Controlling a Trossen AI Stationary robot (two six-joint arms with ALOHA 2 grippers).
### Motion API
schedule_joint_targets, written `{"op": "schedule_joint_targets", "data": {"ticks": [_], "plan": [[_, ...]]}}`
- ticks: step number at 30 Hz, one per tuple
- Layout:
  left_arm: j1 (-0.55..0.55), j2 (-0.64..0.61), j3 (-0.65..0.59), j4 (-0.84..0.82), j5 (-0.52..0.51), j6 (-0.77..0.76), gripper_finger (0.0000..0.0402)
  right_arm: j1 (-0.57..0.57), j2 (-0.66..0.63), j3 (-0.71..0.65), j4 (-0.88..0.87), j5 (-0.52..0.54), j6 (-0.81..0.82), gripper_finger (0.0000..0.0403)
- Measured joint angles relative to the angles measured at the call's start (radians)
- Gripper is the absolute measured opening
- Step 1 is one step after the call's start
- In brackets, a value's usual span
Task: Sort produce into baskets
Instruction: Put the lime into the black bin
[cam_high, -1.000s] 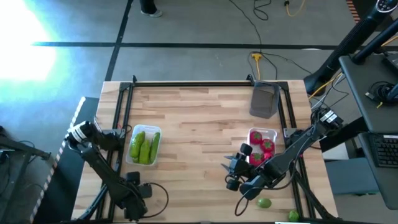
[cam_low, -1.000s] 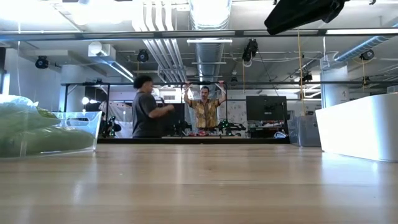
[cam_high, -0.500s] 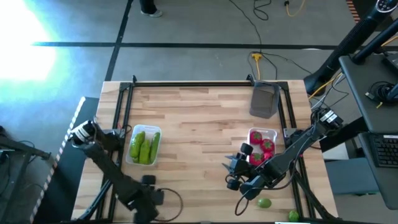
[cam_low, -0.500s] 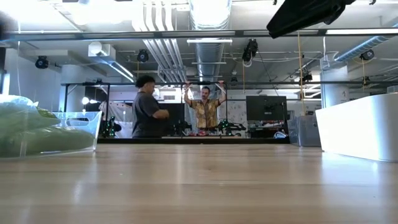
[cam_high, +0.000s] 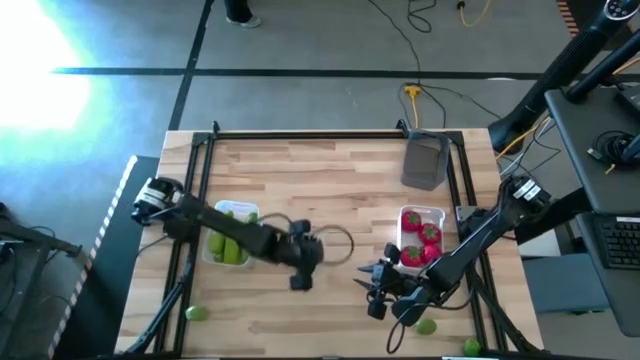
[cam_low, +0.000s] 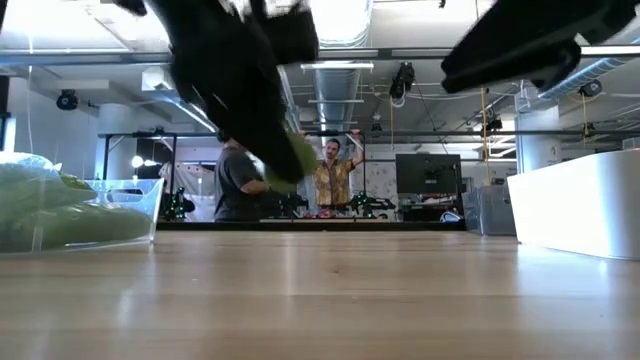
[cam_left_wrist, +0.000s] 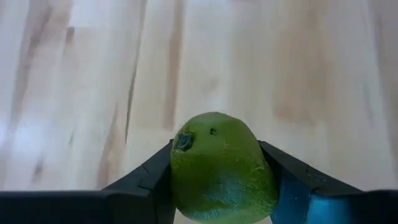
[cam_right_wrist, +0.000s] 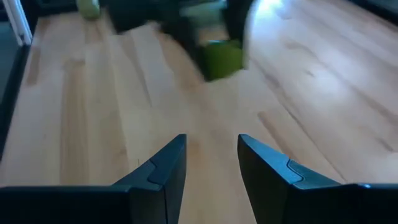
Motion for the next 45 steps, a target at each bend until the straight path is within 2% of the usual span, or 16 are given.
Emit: {"op": "schedule_joint_targets", "data": {"ticks": [3, 7, 13, 18, 23, 29, 34, 37, 42, 45], "plan": [[0.061, 0.001, -0.123, 0.225, 0.025, -0.028, 0.0167, -0.002, 0.043, -0.002, 0.032, -0.017, -0.004, 0.0136], [0.084, 0.001, -0.243, 0.444, 0.033, -0.039, 0.0168, -0.016, 0.115, 0.029, 0.029, -0.022, 0.01, 0.0135], [0.084, 0.001, -0.351, 0.564, 0.033, 0.011, 0.0201, -0.071, 0.198, 0.098, 0.03, -0.025, 0.017, 0.0153], [0.08, 0.001, -0.386, 0.576, 0.033, 0.018, 0.0245, -0.138, 0.231, 0.146, 0.033, -0.039, -0.03, 0.0184], [0.073, -0.03, -0.379, 0.454, 0.033, 0.019, 0.0265, -0.202, 0.283, 0.174, 0.072, -0.039, -0.085, 0.0215], [0.033, -0.167, -0.377, 0.418, 0.033, 0.071, 0.0267, -0.248, 0.355, 0.207, 0.152, -0.062, -0.198, 0.0265], [-0.027, -0.316, -0.382, 0.288, 0.031, 0.088, 0.0267, -0.289, 0.396, 0.261, 0.166, -0.067, -0.219, 0.0309], [-0.078, -0.391, -0.395, 0.285, -0.031, 0.051, 0.0267, -0.32, 0.427, 0.289, 0.169, -0.11, -0.246, 0.0329], [-0.172, -0.46, -0.443, 0.37, -0.211, 0.036, 0.0268, -0.374, 0.492, 0.335, 0.193, -0.142, -0.314, 0.0348], [-0.208, -0.471, -0.474, 0.413, -0.252, 0.043, 0.0268, -0.4, 0.526, 0.363, 0.186, -0.143, -0.344, 0.0352]]}}
